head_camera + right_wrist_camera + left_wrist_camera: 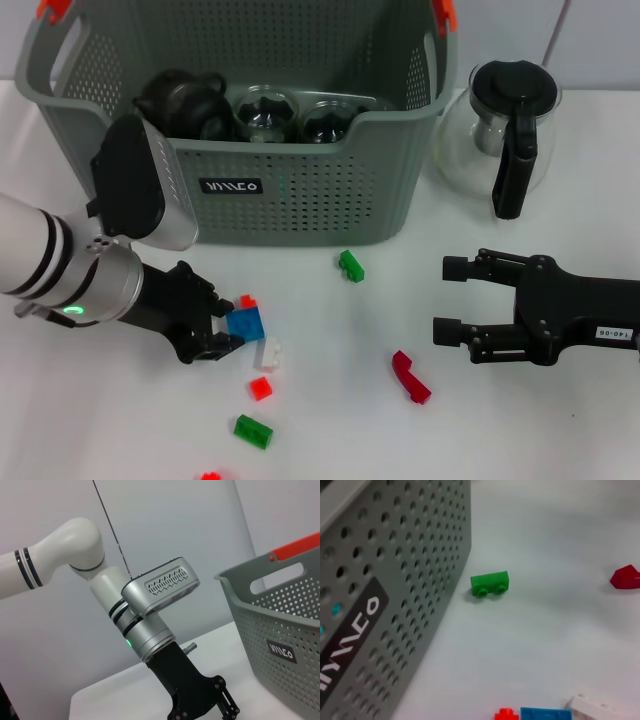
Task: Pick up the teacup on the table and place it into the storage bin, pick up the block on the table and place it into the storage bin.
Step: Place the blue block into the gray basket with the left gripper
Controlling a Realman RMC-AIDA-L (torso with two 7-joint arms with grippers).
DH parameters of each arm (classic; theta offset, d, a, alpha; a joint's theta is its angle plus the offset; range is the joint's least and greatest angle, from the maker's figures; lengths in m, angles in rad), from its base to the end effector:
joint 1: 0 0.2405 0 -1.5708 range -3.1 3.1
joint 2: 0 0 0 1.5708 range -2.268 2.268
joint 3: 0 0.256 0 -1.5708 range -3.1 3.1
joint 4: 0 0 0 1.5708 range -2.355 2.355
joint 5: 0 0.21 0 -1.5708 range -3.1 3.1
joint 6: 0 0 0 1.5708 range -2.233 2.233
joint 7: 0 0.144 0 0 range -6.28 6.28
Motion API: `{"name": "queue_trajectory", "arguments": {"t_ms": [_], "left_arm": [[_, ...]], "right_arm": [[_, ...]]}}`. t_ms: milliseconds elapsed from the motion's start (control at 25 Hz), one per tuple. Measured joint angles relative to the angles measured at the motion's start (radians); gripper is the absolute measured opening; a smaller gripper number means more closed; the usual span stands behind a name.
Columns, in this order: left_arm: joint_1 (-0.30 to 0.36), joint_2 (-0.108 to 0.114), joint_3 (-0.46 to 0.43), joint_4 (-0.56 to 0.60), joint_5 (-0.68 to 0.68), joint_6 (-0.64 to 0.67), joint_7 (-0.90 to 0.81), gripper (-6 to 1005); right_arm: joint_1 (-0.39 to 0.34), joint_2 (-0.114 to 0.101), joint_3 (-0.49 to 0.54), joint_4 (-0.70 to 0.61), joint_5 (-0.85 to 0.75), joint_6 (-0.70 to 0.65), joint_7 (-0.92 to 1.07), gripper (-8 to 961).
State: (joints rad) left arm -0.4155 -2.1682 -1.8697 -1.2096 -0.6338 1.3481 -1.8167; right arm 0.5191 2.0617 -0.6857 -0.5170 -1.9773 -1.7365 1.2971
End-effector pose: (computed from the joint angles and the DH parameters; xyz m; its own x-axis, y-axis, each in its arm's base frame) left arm -0.2440 0.3289 -0.0315 0.9346 0.2890 -0.2073 0.2204 -0.9281 -0.3000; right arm 0.2575 0.2949 -0.0129 0.7356 -0.3583 -0.5749 -0.4010 -0.9143 0.0567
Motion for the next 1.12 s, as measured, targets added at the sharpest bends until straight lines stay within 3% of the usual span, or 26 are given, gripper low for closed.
{"name": "queue_trajectory", "arguments": {"t_ms": [40,360,560,800,960,1120], "left_arm": [[-0.001,0.0,0.0,0.0,0.001,0.001,0.0,396],[-0.006,0.001,-0.051,-0.037,-0.011,0.07,0.002,396],[-0.031,0.017,-0.293,-0.123,-0.13,0.309,0.077,396],[-0.13,0.106,-0.654,-0.083,-0.376,0.605,0.145,395],[-0.174,0.132,-0.744,-0.076,-0.522,0.58,0.116,395],[-0.238,0.136,-0.679,-0.067,-0.52,0.393,0.056,395]], "right_arm": [[0.0,0.0,0.0,0.0,0.0,0.0,-0.001,940],[0.004,-0.002,0.0,-0.001,0.0,0.0,-0.002,940],[0.004,-0.003,0.0,-0.002,0.0,0.0,-0.001,940],[0.005,-0.003,0.0,-0.001,0.0,-0.001,-0.002,941],[0.008,-0.003,0.0,-0.001,0.0,-0.001,-0.001,941],[0.009,-0.003,0.0,-0.001,0.0,-0.002,0.001,941]]}}
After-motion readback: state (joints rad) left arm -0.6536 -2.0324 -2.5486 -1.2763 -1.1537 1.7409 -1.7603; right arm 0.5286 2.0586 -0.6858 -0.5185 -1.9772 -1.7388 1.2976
